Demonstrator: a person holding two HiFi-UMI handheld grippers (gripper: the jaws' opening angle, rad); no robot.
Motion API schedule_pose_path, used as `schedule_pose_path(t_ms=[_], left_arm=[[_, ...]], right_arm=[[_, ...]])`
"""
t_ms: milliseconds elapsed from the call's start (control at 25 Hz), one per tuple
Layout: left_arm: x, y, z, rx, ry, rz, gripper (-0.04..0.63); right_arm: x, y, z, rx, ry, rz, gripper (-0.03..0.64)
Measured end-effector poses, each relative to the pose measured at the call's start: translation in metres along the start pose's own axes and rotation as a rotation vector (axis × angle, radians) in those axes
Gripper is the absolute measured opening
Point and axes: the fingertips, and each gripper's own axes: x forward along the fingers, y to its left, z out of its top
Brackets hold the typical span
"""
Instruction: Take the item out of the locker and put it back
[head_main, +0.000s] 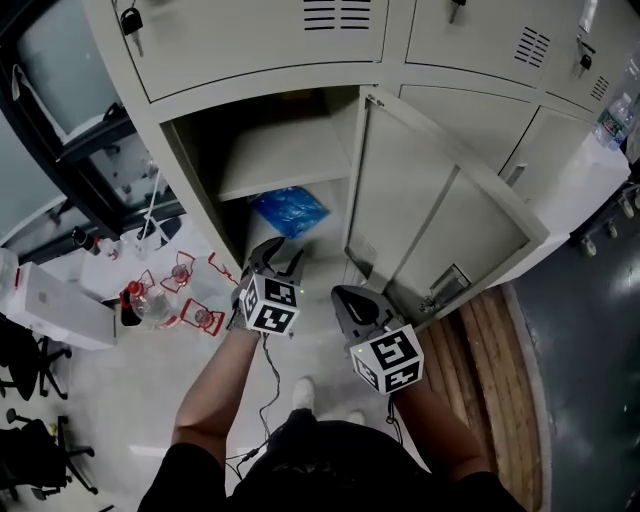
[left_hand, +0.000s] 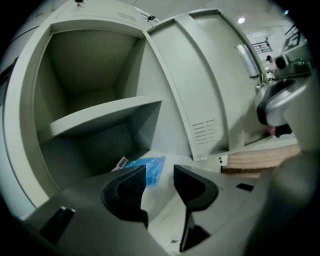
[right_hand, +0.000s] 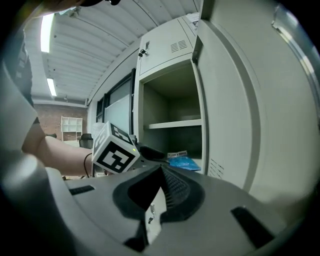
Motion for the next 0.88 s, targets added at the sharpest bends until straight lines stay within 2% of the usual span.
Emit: schedule_pose_path(t_ms=[360, 880], left_arm=[[0.052, 0.011, -0.018, 0.066, 0.076, -0.058, 0.202], [0.096, 0.012, -0.029, 0.146, 0.170, -0.102, 0.236]], right_arm=[[0.024, -0.006, -0.005, 0.043, 0.026, -0.030, -0.003], [0.035, -0.025, -0.010, 0.076, 0.040, -0.073, -0.003]])
